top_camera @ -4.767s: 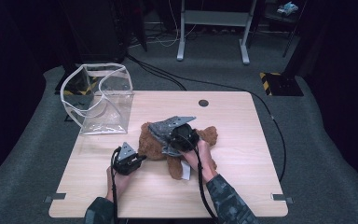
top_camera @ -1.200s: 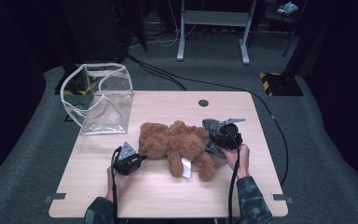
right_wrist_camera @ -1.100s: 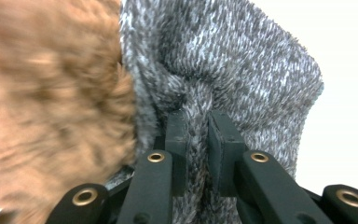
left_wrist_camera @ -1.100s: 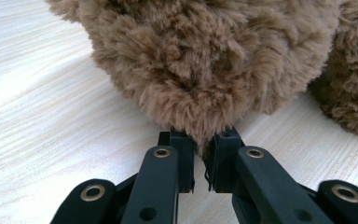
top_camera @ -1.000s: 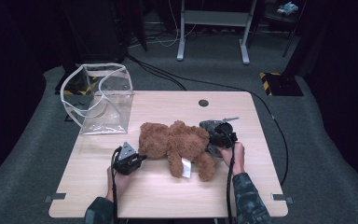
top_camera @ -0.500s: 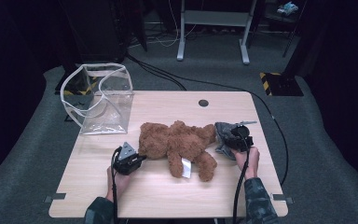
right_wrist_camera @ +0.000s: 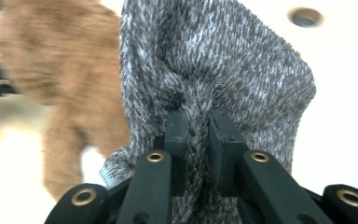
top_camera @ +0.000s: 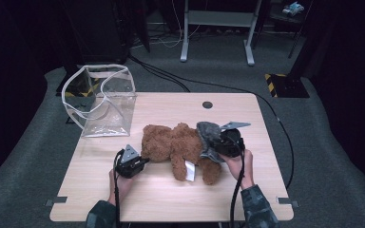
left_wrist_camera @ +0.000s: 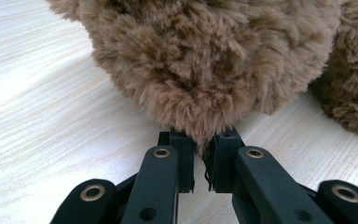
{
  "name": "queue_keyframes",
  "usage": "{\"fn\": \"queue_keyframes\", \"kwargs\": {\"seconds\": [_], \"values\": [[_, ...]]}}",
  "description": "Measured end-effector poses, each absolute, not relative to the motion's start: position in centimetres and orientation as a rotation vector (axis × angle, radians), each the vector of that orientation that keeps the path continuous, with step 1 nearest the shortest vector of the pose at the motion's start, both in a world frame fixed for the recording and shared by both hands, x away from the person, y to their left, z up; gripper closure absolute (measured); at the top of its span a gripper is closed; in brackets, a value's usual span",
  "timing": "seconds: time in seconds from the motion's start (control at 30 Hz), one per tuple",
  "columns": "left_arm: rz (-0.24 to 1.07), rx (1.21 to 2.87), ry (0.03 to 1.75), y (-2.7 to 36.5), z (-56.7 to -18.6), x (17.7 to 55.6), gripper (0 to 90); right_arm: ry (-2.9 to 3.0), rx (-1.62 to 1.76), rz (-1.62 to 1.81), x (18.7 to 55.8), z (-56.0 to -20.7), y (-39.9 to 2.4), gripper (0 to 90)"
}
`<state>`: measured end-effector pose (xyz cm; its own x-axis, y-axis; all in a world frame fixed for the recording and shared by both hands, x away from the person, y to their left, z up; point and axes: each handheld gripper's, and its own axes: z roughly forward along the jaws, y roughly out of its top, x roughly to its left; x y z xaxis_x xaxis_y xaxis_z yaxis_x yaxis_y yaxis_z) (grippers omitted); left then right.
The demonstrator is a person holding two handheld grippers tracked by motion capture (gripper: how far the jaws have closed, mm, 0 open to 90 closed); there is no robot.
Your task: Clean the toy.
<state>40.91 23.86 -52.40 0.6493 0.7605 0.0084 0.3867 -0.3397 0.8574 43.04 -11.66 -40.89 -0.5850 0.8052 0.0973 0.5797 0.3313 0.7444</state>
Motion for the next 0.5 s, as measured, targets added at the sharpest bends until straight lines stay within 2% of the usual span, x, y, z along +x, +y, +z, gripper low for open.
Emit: {"fn": "queue_keyframes", "kwargs": {"seconds": [0.37,0.5], "values": [[0.517,1.960,0.897,23.9,-52.4,40.9,82.9,2.473,1.011,1.066,43.5,-42.1,-2.8,78.9],[0.525,1.945,0.902,23.8,-52.4,40.9,83.0,2.509,0.974,1.035,43.6,-43.1,-1.1,79.2]]}}
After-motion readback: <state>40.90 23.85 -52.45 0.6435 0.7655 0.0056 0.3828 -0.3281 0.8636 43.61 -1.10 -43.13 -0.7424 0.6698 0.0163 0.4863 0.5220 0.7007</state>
